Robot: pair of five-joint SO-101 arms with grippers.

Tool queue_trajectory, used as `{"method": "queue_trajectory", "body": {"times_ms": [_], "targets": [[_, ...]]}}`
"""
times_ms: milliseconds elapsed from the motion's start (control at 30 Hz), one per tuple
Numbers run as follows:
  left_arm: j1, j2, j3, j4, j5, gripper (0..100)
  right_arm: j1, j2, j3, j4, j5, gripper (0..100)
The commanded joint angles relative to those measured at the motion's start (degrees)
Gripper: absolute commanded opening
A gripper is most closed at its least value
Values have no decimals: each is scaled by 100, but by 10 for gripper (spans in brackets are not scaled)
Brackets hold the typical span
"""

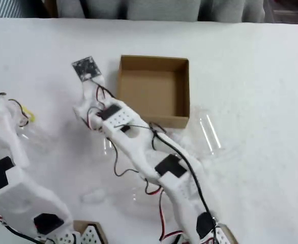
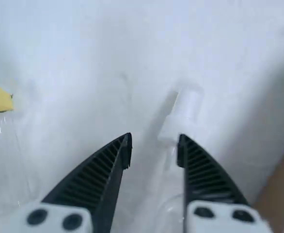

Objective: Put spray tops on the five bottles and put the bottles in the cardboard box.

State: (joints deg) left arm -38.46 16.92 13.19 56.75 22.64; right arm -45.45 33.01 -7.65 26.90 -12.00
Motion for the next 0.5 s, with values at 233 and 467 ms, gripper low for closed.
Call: {"method": "queue_trajectory", "body": {"times_ms": [233, 467], "targets": [[13, -31, -308, 9, 26, 21, 145, 1481, -2031, 514, -510, 298], [13, -31, -308, 9, 18, 21, 259, 2484, -3648, 1613, -519, 241]]}}
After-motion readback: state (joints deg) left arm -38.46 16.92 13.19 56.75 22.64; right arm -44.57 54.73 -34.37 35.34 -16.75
